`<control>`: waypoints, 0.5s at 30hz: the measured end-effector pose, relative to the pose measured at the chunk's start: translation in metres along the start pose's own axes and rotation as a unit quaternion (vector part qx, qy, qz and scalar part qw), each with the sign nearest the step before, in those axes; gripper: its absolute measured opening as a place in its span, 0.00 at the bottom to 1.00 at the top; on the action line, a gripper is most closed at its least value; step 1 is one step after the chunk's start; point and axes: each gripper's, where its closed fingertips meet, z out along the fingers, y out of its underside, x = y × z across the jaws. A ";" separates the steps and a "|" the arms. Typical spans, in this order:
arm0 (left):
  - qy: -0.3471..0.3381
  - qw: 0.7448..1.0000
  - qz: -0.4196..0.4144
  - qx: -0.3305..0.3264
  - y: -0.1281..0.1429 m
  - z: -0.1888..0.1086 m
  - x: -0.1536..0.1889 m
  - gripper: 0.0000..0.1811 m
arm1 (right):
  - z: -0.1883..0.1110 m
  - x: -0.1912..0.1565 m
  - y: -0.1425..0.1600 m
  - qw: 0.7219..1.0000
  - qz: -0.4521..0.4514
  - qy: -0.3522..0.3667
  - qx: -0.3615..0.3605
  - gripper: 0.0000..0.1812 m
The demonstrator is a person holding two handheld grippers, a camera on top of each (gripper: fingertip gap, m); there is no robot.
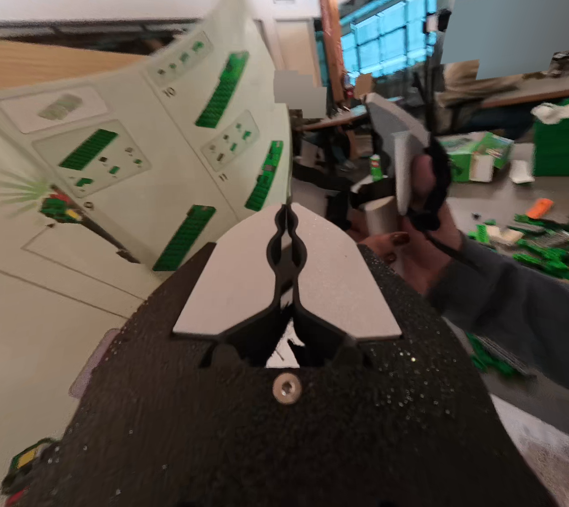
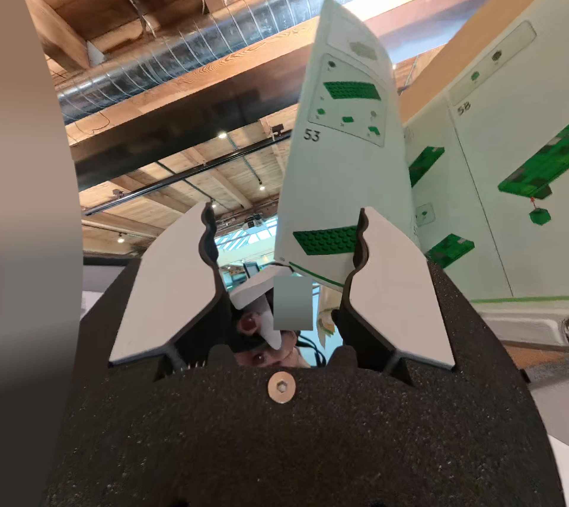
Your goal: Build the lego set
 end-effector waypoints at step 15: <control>0.073 0.996 -0.043 -0.018 -0.015 -0.019 0.014 0.32 | -0.010 -0.001 0.012 0.997 0.040 -0.059 0.023 0.40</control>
